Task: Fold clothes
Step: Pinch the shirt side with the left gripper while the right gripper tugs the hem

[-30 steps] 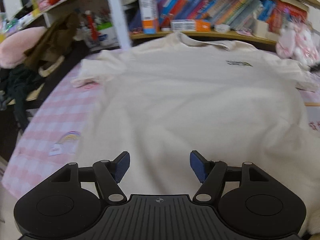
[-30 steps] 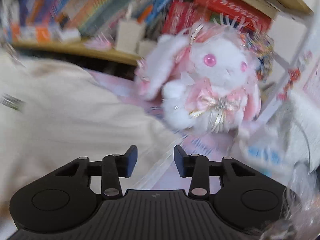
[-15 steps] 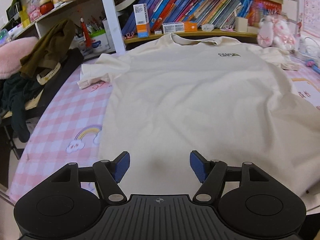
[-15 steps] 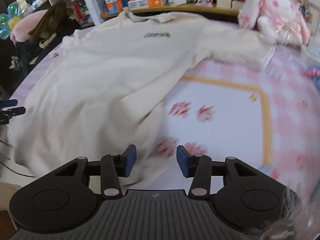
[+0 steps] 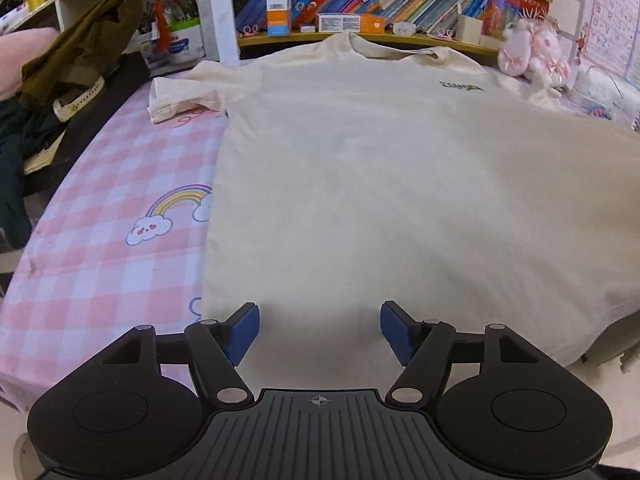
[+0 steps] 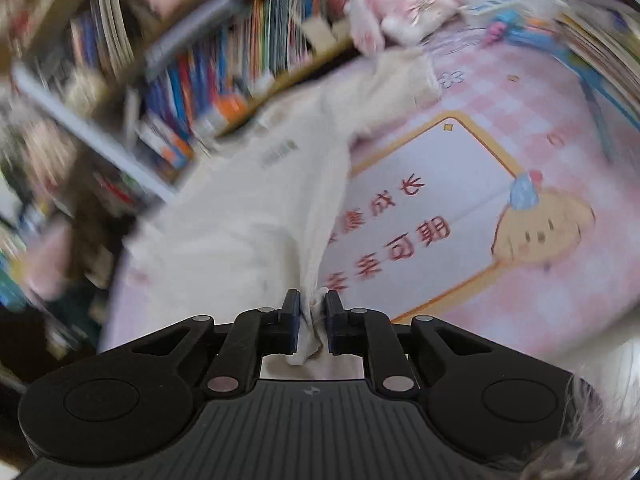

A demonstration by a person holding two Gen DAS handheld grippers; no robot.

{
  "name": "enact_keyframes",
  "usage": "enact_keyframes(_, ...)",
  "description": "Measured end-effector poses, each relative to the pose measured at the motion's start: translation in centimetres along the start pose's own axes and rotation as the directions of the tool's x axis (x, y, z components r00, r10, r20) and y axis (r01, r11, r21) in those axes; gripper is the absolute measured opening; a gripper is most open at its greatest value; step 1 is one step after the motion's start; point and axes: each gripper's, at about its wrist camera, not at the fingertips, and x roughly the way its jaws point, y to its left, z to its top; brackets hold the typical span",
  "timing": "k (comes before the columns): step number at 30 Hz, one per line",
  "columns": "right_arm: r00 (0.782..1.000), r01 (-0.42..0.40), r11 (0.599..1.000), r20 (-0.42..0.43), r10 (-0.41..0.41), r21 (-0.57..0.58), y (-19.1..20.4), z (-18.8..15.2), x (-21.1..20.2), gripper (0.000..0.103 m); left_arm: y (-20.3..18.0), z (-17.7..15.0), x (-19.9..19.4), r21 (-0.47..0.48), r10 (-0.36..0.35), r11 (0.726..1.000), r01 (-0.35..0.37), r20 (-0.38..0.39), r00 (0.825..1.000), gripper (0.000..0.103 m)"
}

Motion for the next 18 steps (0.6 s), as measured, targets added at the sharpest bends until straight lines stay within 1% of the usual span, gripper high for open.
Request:
enact_keyframes(1,1.000,0.015,1.000,0.001,-0.015,0.007,0.0,-0.6,-0.9,0.027,0.3,0.0,-0.3,-0.001,-0.008,1.000,0.008,0.008,1.000,0.069)
enact_keyframes(2,0.995,0.096,0.994,-0.010,-0.096,-0.047,0.1,-1.2,-0.9,0.037,0.6,0.0,-0.5,-0.002,-0.017,1.000,0.017,0.015,1.000,0.069)
enact_keyframes(3,0.985,0.170,0.980,-0.015,-0.173,-0.099,0.1,-1.8,-0.9,0.047,0.9,-0.1,-0.8,-0.001,-0.024,1.000,0.024,0.024,0.999,0.069)
enact_keyframes(5,0.966,0.254,0.952,0.003,-0.257,-0.170,-0.1,-2.6,-0.6,0.047,1.5,0.0,-1.6,0.011,-0.020,1.000,0.019,0.044,0.999,0.069)
enact_keyframes(7,0.970,0.236,0.953,-0.007,-0.241,-0.193,-0.2,-3.2,-0.1,0.047,2.3,-0.1,-2.2,0.013,0.002,1.000,-0.003,0.057,0.998,0.069)
enact_keyframes(11,0.977,0.200,0.951,-0.026,-0.212,-0.236,-0.3,-4.3,1.0,0.046,4.0,-0.3,-2.1,-0.019,0.053,0.998,-0.052,0.041,0.998,0.069)
enact_keyframes(13,0.974,0.209,0.948,-0.037,-0.224,-0.239,-0.1,-4.3,2.4,0.046,4.5,-0.3,-1.8,-0.036,0.061,0.998,-0.060,0.031,0.998,0.069)
enact_keyframes(16,0.965,0.243,0.938,-0.037,-0.260,-0.246,0.0,-4.3,4.6,0.042,4.8,-0.2,-1.0,-0.056,0.065,0.996,-0.064,0.023,0.998,0.068)
enact_keyframes(17,0.961,0.256,0.933,-0.039,-0.275,-0.251,0.0,-4.3,5.3,0.039,4.9,-0.2,-0.7,-0.063,0.066,0.996,-0.065,0.018,0.998,0.068)
enact_keyframes(18,0.956,0.269,0.928,-0.044,-0.289,-0.259,0.1,-4.5,6.0,0.035,4.9,-0.2,-0.4,-0.074,0.065,0.995,-0.064,0.010,0.998,0.065)
